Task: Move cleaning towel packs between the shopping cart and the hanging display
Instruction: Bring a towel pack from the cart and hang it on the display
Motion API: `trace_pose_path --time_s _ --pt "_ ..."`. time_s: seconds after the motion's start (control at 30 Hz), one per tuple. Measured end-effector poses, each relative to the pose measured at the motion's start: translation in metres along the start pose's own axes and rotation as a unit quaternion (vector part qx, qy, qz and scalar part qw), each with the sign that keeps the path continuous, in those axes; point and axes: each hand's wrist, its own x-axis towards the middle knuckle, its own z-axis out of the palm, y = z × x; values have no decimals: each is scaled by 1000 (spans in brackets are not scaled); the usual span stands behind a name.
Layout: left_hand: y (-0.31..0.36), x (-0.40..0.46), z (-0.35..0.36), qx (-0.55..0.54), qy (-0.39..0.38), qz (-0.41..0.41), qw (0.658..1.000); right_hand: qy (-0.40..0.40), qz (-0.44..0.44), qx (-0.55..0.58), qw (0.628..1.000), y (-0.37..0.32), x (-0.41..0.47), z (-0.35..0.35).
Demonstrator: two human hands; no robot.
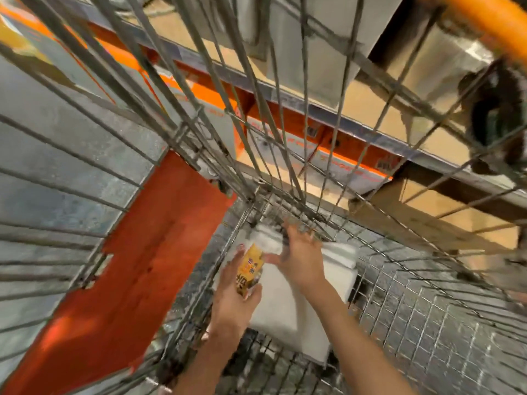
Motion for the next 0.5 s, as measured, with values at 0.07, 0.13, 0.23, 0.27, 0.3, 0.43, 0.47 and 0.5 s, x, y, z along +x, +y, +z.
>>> trace_pose_path --time_s 0.07,0.13,0.23,0.27,0.3,0.43,0.47,0.5 --pt "-1 -6 0 -25 -17 -35 999 -21 18 -23 999 0 -4 8" --pt "-2 -11 -1 -51 -24 -64 996 -48 25 -15 998 1 -6 11" --pt "-1 -13 -1 -53 -11 -79 995 -67 26 39 997 2 -1 7" --pt "0 -13 -1 -46 -7 -72 996 -70 25 47 996 2 0 5" --pt "0 -13 0 -42 -4 -62 997 -69 24 52 996 2 0 4" --pt "-1 -15 0 -13 7 -39 999 -90 36 57 994 2 -2 4" --pt "0 -15 0 -2 6 -41 999 -102 37 59 992 2 -1 4" --pt "1 -15 0 0 3 -40 999 -113 36 62 991 2 -1 4"
